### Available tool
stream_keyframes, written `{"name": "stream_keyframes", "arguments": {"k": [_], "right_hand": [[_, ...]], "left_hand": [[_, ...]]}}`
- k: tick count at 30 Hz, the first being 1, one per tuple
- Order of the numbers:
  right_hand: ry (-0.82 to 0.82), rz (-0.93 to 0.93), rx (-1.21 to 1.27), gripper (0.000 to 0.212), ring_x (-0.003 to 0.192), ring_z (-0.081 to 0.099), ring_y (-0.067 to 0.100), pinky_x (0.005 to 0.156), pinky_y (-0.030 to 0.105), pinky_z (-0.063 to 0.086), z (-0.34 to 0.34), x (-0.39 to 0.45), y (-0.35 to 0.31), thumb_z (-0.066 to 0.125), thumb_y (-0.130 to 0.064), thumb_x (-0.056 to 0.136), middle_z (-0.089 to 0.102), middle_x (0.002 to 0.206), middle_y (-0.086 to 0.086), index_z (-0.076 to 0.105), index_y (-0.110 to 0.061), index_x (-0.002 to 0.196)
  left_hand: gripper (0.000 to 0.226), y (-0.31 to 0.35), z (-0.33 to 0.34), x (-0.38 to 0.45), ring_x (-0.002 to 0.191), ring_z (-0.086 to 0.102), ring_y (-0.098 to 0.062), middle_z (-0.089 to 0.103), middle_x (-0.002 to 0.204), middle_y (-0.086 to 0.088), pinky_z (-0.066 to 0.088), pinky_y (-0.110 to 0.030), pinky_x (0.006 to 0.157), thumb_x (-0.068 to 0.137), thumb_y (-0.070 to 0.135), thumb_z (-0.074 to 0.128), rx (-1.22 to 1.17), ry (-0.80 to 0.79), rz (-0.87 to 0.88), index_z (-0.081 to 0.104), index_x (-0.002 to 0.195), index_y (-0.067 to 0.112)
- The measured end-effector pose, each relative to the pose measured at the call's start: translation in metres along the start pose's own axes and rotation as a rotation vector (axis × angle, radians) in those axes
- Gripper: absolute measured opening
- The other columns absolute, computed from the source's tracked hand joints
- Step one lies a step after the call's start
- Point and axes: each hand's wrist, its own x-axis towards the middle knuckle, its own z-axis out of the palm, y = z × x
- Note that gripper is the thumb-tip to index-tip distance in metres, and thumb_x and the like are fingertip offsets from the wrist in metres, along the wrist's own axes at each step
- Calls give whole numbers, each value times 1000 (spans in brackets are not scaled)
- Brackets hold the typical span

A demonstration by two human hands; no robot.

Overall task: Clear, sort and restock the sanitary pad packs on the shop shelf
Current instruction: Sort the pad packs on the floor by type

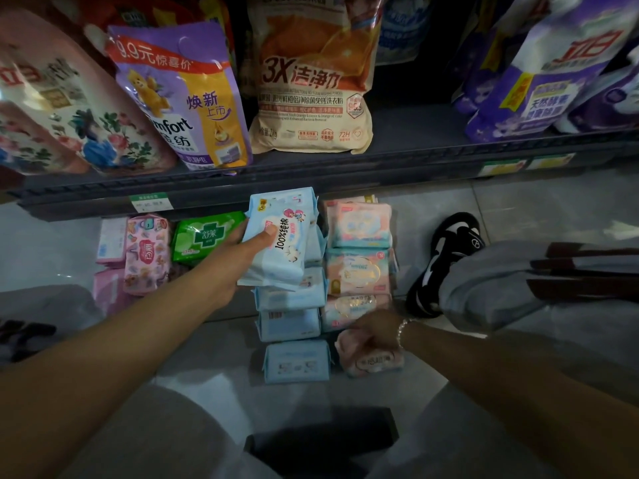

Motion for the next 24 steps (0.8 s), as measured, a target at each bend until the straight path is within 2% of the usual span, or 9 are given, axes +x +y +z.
{"name": "stream_keyframes", "arguments": {"k": [1, 3, 7, 9, 12, 15, 19, 21, 24], "right_hand": [[16, 21, 12, 15, 110, 58, 23, 101, 32, 44, 6, 3, -2, 60, -20, 94, 66, 111, 6, 67, -15, 105], [1, 86, 68, 29, 114, 56, 27, 100, 32, 43, 17, 9, -7, 59, -29, 93, 63, 118, 8, 65, -16, 118], [120, 249, 69, 43, 122, 42, 28, 107, 34, 27, 20, 11, -4, 57, -44, 90, 54, 128, 7, 60, -25, 128], [124, 301, 118, 47, 121, 45, 29, 105, 33, 35, 21, 13, -2, 56, -49, 90, 53, 130, 7, 59, -23, 129], [146, 320, 221, 35, 107, 58, 26, 91, 33, 50, 21, 12, -1, 58, -38, 92, 58, 123, 6, 64, -20, 122], [175, 296, 379, 19, 103, 60, 22, 89, 26, 47, 14, 14, -1, 59, -22, 92, 66, 113, 4, 71, -19, 106], [127, 331, 525, 25, 110, 60, 24, 94, 23, 43, -1, 8, 11, 67, -20, 88, 67, 118, 8, 72, -13, 111], [121, 344, 598, 31, 109, 60, 24, 95, 25, 47, -3, 5, 12, 74, -22, 83, 67, 118, 11, 72, -9, 111], [172, 354, 741, 28, 107, 60, 19, 87, 12, 46, -14, 2, 8, 71, -2, 84, 66, 118, 12, 69, 2, 111]], "left_hand": [[39, -1, 0, 0, 107, 65, -19, 69, 117, 3, 49, -39, 96, 89, 40, 62, -1, 4, -5, 57, 127, 31], [36, -1, -1, 0, 107, 65, -18, 69, 116, 4, 48, -37, 94, 90, 40, 61, -1, 13, -14, 58, 125, 32], [37, 2, -1, 1, 107, 65, -18, 69, 117, 4, 48, -41, 98, 90, 40, 61, -5, 7, -27, 58, 126, 32], [35, 2, 0, 1, 106, 66, -18, 70, 116, 4, 49, -42, 98, 90, 40, 62, -17, 1, -32, 59, 124, 32], [29, 2, 0, 1, 107, 65, -18, 69, 117, 4, 49, -41, 97, 89, 39, 63, -18, 5, -22, 60, 118, 34], [38, 0, -1, 1, 107, 65, -17, 69, 118, 4, 50, -35, 91, 89, 40, 63, 3, -3, -13, 58, 126, 31], [43, 2, -3, -1, 102, 65, -12, 69, 117, 6, 47, -24, 74, 88, 42, 62, 20, 4, -7, 55, 130, 32], [45, 2, -4, -3, 103, 65, -13, 69, 117, 6, 47, -24, 73, 88, 42, 62, 24, -3, -4, 55, 131, 32], [46, -1, -5, -5, 104, 66, -14, 69, 118, 5, 50, -27, 79, 88, 42, 63, 25, -12, 11, 55, 131, 31]]}}
